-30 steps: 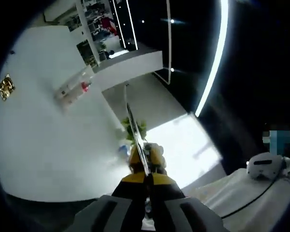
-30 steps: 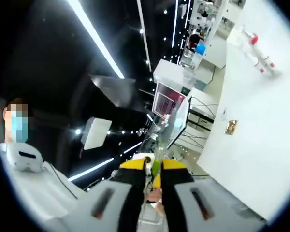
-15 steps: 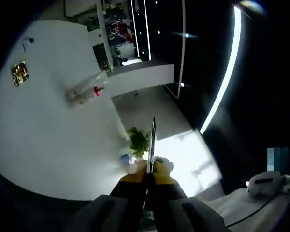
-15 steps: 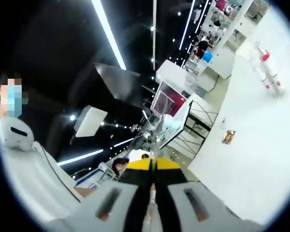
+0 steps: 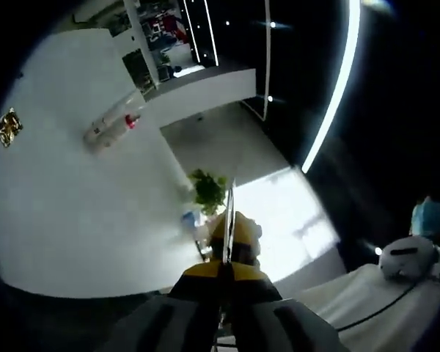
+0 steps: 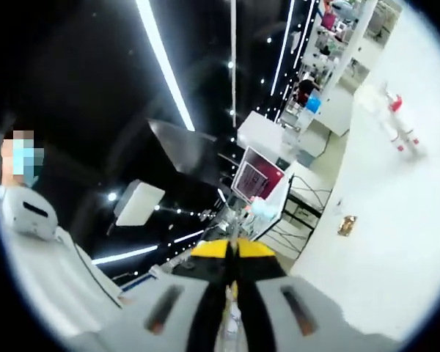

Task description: Arrange the skincare products in the storage area until every visible bottle or jar stands upright without overlapping.

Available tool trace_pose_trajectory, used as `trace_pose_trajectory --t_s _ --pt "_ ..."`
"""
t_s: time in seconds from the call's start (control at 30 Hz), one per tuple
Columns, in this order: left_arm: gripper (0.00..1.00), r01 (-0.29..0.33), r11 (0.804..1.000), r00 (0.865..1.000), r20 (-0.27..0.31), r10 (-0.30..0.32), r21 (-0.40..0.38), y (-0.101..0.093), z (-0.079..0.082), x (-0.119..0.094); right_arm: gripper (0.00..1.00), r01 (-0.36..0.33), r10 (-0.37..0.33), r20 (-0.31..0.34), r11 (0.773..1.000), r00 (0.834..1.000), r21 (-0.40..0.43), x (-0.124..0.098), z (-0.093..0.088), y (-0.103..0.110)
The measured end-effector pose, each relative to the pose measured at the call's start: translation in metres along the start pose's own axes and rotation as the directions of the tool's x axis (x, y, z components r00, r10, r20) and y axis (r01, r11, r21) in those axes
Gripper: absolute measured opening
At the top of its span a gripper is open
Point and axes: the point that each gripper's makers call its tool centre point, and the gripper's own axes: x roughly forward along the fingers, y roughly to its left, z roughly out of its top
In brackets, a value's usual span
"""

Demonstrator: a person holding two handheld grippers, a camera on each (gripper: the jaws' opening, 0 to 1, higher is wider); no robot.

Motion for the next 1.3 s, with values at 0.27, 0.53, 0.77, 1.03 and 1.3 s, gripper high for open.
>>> trace_pose_trajectory --t_s 0.27,0.53,0.77,1.03,1.3 --pt "0.05 0.008 0.997 0.998 0.063 -0.012 0.072 -0.003 0.007 0.012 0.02 -0.007 0.001 -0.064 0.995 0.998 -0.096 -0.01 -0.013 0.008" --pt "0.03 0.05 0.994 0.997 0.06 -0.056 0.095 -0.01 0.005 0.017 0.04 -0.004 -0.003 -0.066 0.994 0.998 -0.109 -0.016 -0.01 0.009" --pt "0.03 0.018 0.995 0.997 0.071 -0.025 0.097 -0.005 0.009 0.019 0.04 -0.019 0.002 -0.154 0.994 0.988 -0.109 -0.007 -0.024 0.007" --pt "0.13 -0.014 0.996 0.995 0.095 0.006 0.089 0.003 0.005 0.011 0.02 -0.028 0.024 -0.081 0.998 0.996 -0.054 0.0 0.0 -0.001" --pt "0.02 -0.027 0.991 0.99 0.142 0.009 0.131 0.001 0.011 -0.002 0.03 -0.05 0.047 -0.104 0.998 0.994 -0.034 0.014 0.001 -0.002"
